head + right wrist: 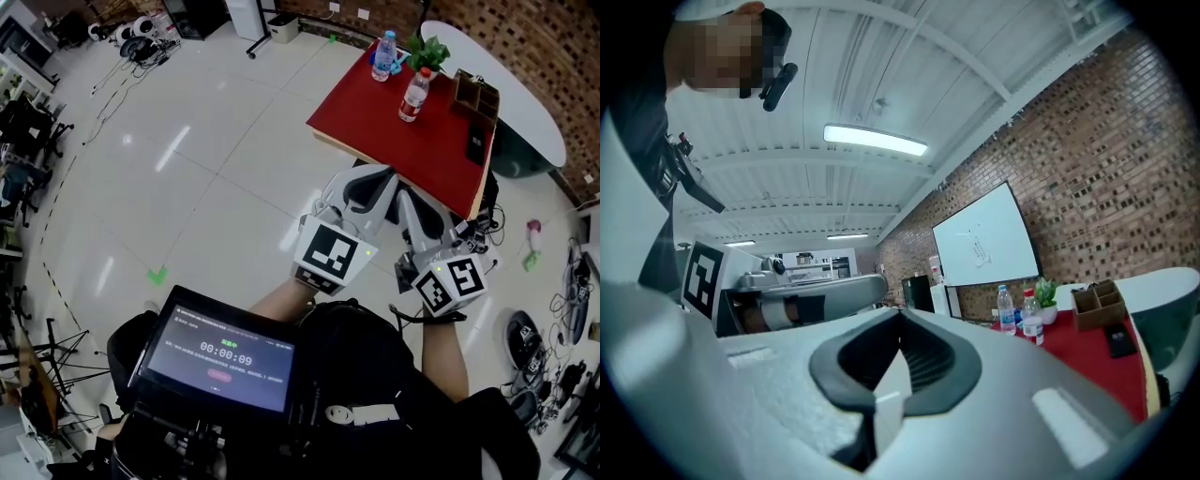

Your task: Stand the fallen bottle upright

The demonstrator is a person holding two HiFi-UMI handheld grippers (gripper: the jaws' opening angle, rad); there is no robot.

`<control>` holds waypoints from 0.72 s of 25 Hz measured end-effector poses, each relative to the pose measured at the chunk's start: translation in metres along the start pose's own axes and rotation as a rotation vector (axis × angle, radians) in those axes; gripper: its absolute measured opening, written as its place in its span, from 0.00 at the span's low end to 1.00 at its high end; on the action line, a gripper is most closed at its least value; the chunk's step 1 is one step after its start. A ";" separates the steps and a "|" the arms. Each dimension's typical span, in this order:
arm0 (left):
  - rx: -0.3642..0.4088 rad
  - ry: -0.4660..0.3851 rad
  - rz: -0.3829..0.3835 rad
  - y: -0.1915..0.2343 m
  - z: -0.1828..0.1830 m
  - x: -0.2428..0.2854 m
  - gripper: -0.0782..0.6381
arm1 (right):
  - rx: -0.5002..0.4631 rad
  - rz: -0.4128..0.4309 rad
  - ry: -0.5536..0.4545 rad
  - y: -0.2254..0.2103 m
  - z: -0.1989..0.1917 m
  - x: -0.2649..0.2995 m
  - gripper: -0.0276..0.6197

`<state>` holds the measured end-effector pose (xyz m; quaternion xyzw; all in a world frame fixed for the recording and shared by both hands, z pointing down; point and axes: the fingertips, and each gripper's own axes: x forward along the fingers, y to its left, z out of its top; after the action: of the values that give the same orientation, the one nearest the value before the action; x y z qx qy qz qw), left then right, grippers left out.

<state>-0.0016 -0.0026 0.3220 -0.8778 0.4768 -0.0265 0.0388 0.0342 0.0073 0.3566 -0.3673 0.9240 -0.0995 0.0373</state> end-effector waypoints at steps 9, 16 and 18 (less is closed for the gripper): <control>0.002 0.009 0.004 -0.004 -0.001 -0.003 0.12 | 0.001 -0.013 -0.019 0.000 0.003 -0.006 0.05; -0.003 0.000 -0.001 -0.006 0.001 -0.009 0.12 | 0.025 -0.061 -0.015 -0.005 0.001 -0.010 0.05; -0.005 -0.001 -0.003 -0.005 0.001 -0.009 0.12 | 0.022 -0.066 -0.014 -0.005 0.002 -0.010 0.05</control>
<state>-0.0020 0.0078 0.3210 -0.8786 0.4755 -0.0250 0.0368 0.0456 0.0103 0.3558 -0.3977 0.9100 -0.1081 0.0443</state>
